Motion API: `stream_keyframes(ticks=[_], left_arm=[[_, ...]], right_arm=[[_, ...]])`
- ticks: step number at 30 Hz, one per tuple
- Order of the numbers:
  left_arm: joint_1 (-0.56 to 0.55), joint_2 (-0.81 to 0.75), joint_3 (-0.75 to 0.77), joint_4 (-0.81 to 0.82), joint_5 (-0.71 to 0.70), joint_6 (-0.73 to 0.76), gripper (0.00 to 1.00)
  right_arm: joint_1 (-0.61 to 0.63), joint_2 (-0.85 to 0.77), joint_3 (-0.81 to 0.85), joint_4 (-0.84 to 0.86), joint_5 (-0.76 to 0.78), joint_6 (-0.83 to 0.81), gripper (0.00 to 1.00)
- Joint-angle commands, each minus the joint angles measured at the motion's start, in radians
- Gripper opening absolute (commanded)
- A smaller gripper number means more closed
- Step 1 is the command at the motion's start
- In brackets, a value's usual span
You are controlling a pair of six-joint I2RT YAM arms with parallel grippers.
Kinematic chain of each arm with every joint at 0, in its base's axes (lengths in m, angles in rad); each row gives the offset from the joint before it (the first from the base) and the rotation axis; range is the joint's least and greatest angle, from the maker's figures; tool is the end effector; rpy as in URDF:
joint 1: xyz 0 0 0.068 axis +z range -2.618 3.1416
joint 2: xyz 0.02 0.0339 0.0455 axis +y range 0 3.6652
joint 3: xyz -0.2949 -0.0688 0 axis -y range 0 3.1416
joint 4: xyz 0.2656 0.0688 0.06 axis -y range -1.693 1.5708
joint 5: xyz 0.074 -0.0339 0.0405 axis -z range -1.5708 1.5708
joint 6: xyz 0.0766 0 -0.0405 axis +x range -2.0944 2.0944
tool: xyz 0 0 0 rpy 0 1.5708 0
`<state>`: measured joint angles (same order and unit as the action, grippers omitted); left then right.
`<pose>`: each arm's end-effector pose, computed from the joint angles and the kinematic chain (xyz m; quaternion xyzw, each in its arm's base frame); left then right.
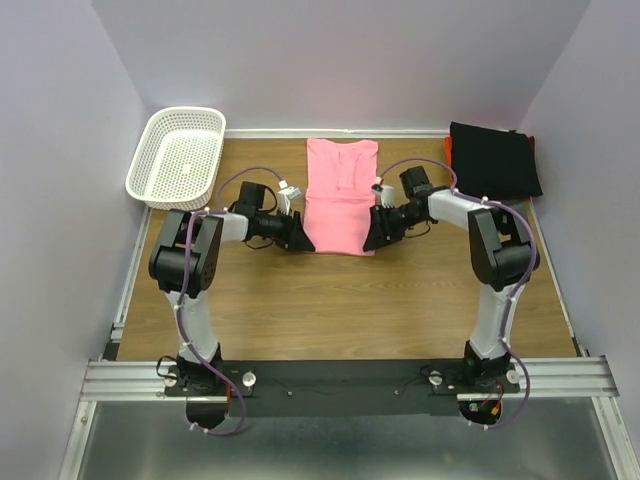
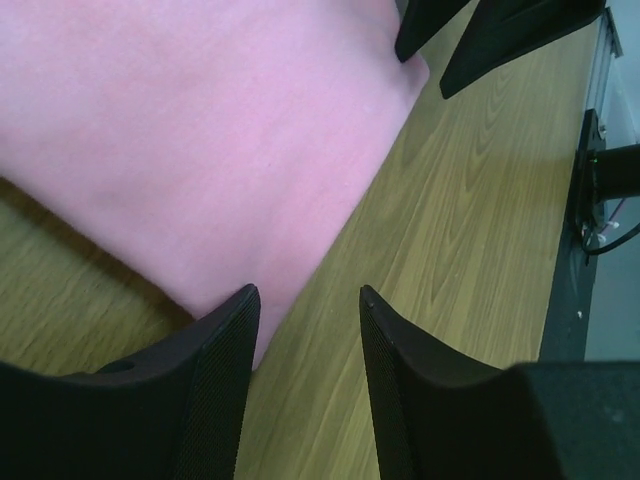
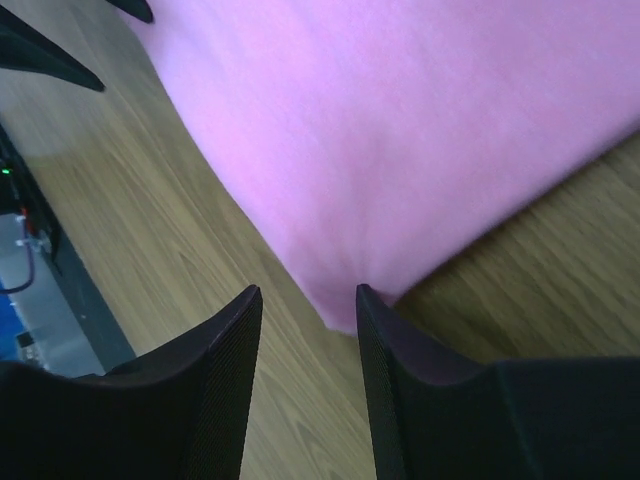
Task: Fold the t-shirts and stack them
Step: Fold the folded rectangular tshirt in 1/3 of the way, then grab one side of the 2/3 rectangular tshirt with both arms
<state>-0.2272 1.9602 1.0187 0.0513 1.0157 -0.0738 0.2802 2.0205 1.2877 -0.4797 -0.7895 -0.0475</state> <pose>0.3836 -0.1555 0.1180 0.2249 0.8088 -0.4970 0.2196 0.3988 0.1714 0.1262 -0.2158 0.8850 0.3950 0.1194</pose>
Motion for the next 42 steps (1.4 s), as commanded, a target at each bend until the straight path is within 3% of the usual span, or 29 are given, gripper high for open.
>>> stream_keyframes(ticks=[1,9,15,20,27,42], left_arm=[[0.009,-0.113,-0.034,-0.077,-0.034,0.068,0.54],[-0.001,-0.380,-0.055,-0.208,-0.253,0.503,0.63],[-0.049,-0.471,-0.129,-0.206,-0.318,1.034,0.57],[-0.141,-0.468,-0.180,-0.150,-0.413,1.239,0.54],[-0.234,-0.347,-0.149,-0.134,-0.508,1.309,0.51],[-0.271,-0.178,-0.016,-0.280,-0.572,1.273,0.47]], right_arm=[[-0.010,-0.095,-0.039,-0.036,0.136,-0.101,0.50],[0.025,-0.315,-0.076,-0.050,0.251,-0.361,0.50],[0.138,-0.310,-0.137,0.067,0.421,-0.501,0.47],[0.204,-0.269,-0.154,0.122,0.472,-0.545,0.46],[0.238,-0.226,-0.198,0.180,0.515,-0.600,0.45],[0.241,-0.192,-0.258,0.207,0.519,-0.640,0.46]])
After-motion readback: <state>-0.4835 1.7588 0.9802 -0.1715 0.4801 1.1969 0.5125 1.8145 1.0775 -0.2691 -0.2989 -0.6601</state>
